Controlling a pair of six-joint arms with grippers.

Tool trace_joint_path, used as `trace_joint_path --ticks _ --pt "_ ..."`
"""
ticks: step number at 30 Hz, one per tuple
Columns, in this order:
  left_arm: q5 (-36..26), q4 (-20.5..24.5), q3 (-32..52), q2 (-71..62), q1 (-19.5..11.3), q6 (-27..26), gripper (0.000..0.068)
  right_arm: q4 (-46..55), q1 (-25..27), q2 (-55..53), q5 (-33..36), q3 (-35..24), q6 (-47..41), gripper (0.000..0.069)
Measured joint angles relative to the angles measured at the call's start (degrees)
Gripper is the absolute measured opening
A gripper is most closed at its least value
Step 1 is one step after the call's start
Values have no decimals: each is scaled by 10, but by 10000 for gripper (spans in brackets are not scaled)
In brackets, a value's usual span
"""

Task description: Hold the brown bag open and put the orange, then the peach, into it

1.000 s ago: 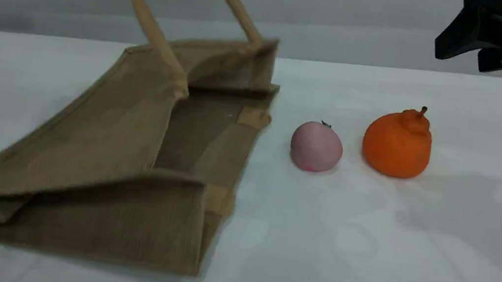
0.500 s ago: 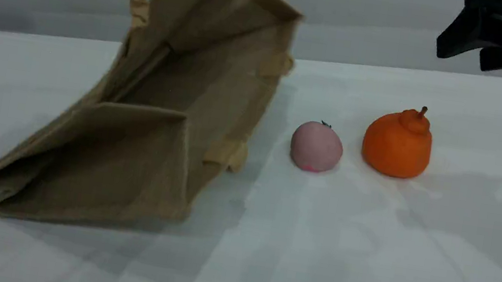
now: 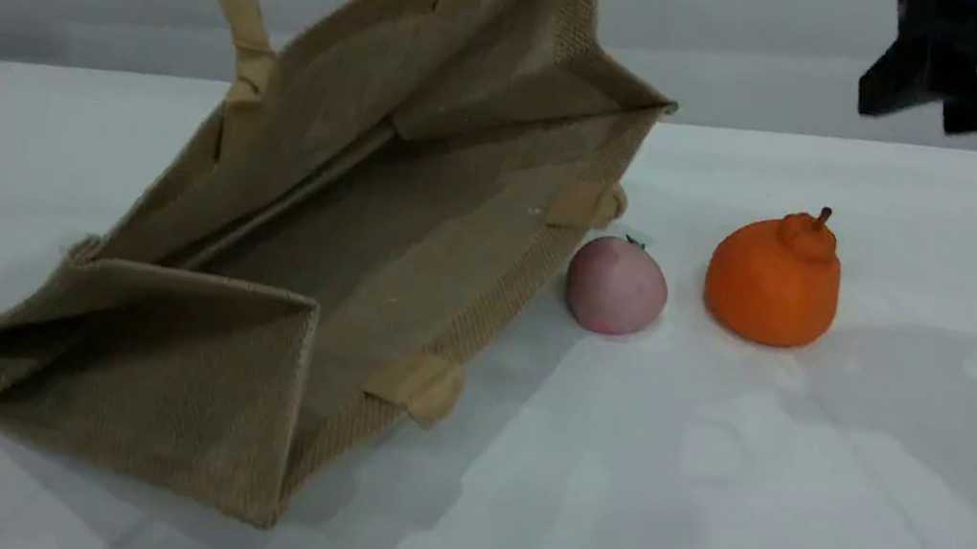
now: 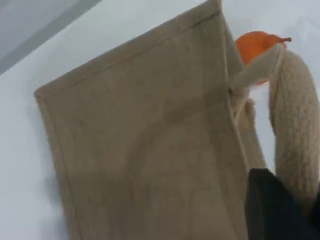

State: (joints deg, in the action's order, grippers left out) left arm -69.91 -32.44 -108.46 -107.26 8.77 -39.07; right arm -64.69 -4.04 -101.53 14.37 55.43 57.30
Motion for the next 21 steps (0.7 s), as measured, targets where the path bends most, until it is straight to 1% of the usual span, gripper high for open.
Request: trace_joint_path --ticks 3,5,9,11,14,15,17,20,21 --pt "0 -28 0 4 0 0 78 -32 0 -26 5 0 32 416" --pt "0 -36 0 11 0 1 78 -56 0 -39 5 0 56 416" --pt "0 -36 0 25 0 22 78 -108 0 -61 5 0 113 416" --pt "0 -46 0 33 0 24 78 -143 0 -69 3 1 146 416" --pt "-1 -75 0 35 0 24 78 -196 0 -82 -1 9 201 416" --pt "-1 -77 0 35 0 24 78 -212 0 -85 -1 14 222 416" --pt "-1 -67 0 35 0 30 78 -249 0 -95 -1 23 257 416" --pt "-1 -26 0 35 0 38 78 -294 0 -113 -1 38 308 416" --pt "-1 -19 0 35 0 38 78 -308 0 -119 -1 42 318 416"
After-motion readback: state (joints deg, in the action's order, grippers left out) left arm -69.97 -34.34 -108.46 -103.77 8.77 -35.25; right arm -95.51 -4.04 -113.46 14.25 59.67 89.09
